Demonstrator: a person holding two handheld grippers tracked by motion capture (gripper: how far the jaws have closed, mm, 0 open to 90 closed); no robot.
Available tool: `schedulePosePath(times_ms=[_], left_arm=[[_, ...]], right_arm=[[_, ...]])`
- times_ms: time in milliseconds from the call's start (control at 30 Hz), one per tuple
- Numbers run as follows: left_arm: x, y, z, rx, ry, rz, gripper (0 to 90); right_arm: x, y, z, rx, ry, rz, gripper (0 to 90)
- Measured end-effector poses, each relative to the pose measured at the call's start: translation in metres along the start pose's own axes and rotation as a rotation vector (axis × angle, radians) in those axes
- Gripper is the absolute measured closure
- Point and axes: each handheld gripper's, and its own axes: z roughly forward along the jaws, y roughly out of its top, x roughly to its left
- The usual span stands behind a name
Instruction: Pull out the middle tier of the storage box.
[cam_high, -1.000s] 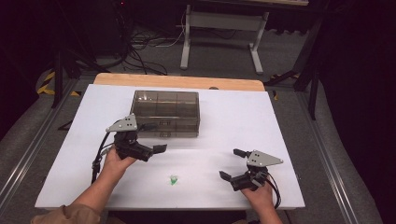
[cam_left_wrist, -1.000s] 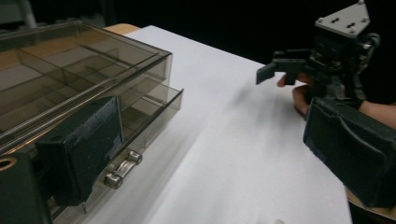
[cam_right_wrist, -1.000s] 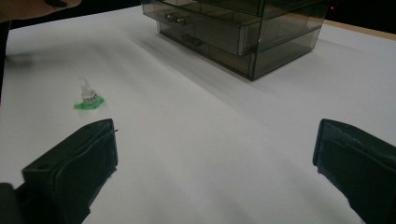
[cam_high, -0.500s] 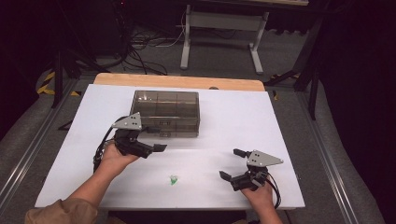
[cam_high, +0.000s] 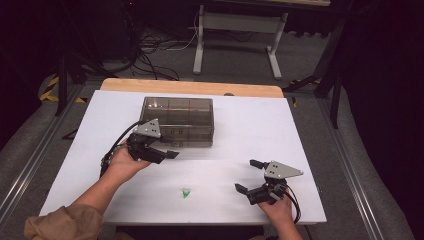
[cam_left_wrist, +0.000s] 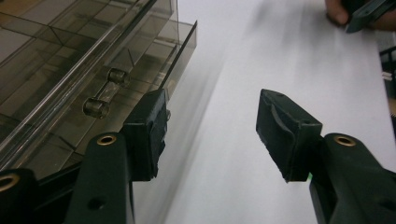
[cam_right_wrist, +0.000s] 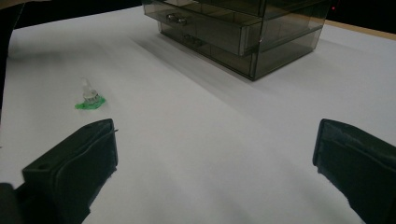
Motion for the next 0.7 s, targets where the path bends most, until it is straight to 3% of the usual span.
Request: schedulePosePath(times_ms=[67, 300, 700], left_arm=[[0.002, 0.004, 0.003, 0.053, 0.014, 0.030, 43.6], [0.005, 0.010, 0.007, 0.098, 0.023, 0.052, 43.6], [0.005, 0.020, 0.016, 0.221, 0.074, 0.119, 44.4]], right_arm=[[0.000, 0.000, 0.000, 0.000, 0.002, 0.000, 0.5], [0.000, 0.000, 0.000, 0.000, 0.004, 0.000, 0.5], [0.000, 0.000, 0.000, 0.000, 0.005, -0.003, 0.5]])
